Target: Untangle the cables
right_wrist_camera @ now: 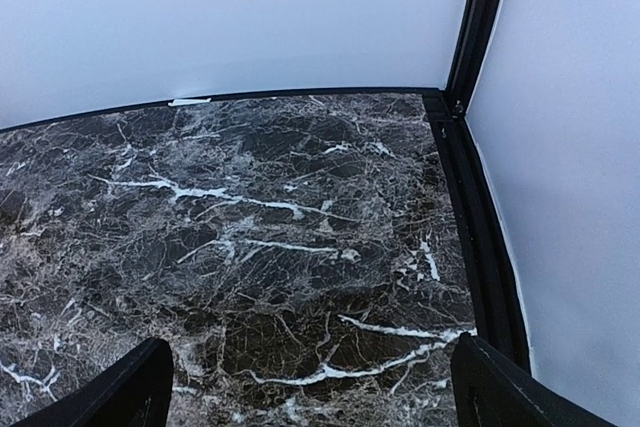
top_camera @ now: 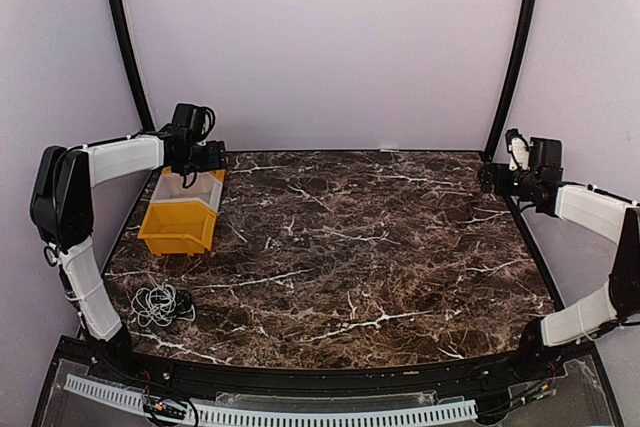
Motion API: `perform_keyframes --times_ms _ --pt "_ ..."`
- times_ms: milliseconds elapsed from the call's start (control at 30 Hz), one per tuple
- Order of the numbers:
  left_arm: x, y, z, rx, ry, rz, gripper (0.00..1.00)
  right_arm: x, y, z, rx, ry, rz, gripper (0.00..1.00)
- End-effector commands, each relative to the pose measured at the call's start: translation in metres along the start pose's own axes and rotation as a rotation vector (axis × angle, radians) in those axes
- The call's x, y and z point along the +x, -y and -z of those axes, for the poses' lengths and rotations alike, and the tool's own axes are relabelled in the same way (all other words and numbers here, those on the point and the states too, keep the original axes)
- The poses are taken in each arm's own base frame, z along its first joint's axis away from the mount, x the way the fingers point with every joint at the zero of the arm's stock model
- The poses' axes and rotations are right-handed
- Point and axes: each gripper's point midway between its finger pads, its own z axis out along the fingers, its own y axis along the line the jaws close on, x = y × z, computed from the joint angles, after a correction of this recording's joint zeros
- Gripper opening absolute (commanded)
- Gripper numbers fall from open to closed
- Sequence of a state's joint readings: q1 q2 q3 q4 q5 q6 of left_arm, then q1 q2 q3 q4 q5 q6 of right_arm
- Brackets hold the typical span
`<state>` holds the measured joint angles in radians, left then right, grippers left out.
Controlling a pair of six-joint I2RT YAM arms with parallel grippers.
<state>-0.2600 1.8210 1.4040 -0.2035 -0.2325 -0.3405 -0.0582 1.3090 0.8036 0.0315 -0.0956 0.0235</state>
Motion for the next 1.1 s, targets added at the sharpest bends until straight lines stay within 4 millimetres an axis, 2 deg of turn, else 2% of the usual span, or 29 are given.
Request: perform_keyframes --times_ms 0,100,267,533,700,767,833,967,1067 --pt "0.014 0.000 -0.018 -0.015 -0.098 0.016 0.79 -0.023 -0.009 0.003 -0.007 0.091 0.023 0.99" --pt "0.016 0.000 -0.032 -0.040 -0.126 0.024 0.75 -0.024 -0.015 0.005 -0.017 0.109 0.045 0.99" --pt "0.032 0.000 -0.058 -0.068 -0.190 0.010 0.70 -0.025 -0.024 0.009 -0.058 0.129 0.092 0.99" --pt "0.061 -0.008 -0.075 -0.105 -0.262 -0.008 0.67 -0.018 -0.036 0.007 -0.122 0.119 0.111 0.99" --pt "0.069 0.008 -0.078 -0.016 -0.279 -0.062 0.57 -0.015 -0.035 0.003 -0.117 0.108 0.113 0.99" --pt "0.071 0.016 -0.078 0.020 -0.278 -0.107 0.48 -0.015 -0.034 0.004 -0.115 0.108 0.114 0.99" --pt "0.073 0.025 -0.078 0.049 -0.273 -0.147 0.44 -0.015 -0.034 0.004 -0.115 0.111 0.116 0.99" --pt "0.082 0.044 -0.078 0.124 -0.273 -0.180 0.38 -0.015 -0.034 0.004 -0.112 0.111 0.119 0.98" --pt "0.090 0.065 -0.074 0.192 -0.275 -0.207 0.35 -0.017 -0.034 0.006 -0.111 0.119 0.121 0.99"
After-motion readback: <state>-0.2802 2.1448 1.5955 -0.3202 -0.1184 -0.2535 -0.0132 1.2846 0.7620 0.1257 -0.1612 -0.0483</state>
